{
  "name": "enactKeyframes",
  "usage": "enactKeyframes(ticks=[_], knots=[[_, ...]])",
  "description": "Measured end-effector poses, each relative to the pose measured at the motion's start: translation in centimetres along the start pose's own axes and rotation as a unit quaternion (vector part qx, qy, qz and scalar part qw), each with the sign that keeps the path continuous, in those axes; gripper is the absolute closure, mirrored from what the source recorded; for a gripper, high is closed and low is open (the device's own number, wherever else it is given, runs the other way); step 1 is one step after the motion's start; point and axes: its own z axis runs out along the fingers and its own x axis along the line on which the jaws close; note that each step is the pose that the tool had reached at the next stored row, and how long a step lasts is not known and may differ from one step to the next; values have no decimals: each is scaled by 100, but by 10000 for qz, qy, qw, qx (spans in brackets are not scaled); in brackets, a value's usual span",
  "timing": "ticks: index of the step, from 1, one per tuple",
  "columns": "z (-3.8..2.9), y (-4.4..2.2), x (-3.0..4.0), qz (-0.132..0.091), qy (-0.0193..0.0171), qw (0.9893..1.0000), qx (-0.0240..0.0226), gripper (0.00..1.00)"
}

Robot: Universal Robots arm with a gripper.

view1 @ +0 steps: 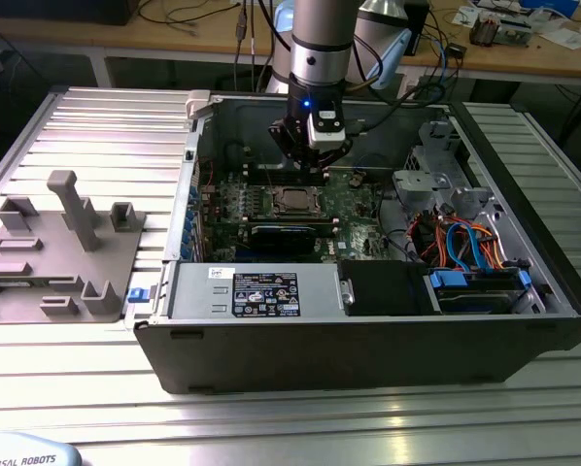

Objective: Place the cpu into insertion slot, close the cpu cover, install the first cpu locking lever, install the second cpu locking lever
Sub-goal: 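Install the first cpu locking lever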

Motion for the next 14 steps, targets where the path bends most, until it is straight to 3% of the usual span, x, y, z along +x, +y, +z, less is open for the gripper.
enactKeyframes(ticks=[14], knots=[[1,0,0,-100,-2,10000,-2,89]])
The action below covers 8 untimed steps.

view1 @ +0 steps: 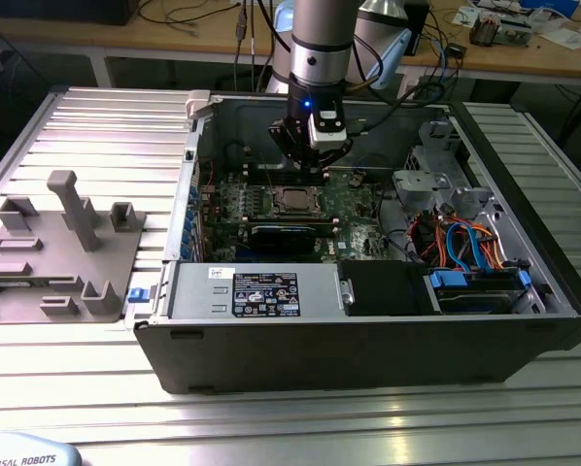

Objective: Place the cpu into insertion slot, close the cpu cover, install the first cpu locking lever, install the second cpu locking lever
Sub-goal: 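Install the first cpu locking lever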

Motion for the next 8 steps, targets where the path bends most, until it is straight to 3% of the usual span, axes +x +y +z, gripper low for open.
enactKeyframes(ticks=[8], knots=[[0,0,0,-49,-1,10000,-1,89]])
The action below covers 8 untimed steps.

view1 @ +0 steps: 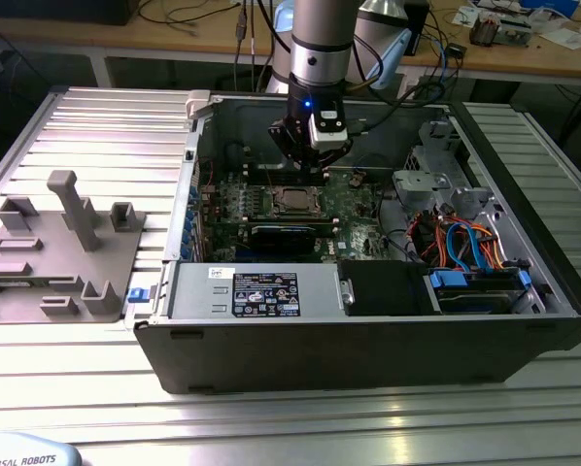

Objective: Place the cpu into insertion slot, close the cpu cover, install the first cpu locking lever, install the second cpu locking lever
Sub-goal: 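Install the first cpu locking lever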

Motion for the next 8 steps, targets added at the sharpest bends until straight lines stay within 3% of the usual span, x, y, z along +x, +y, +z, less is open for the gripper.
enactKeyframes(ticks=[8], knots=[[0,0,0,-52,-1,10000,-1,89]])
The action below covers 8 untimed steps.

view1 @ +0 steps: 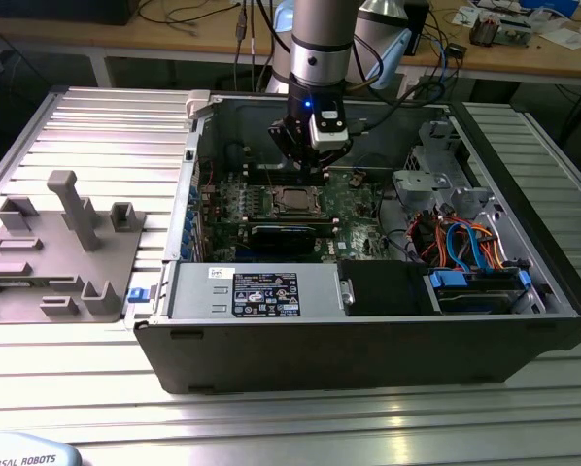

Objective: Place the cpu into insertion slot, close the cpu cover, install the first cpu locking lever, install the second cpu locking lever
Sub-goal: 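Install the first cpu locking lever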

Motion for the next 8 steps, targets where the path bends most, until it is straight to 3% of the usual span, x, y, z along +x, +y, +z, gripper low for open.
enactKeyframes(ticks=[8], knots=[[0,0,0,-50,-1,10000,-1,89]])
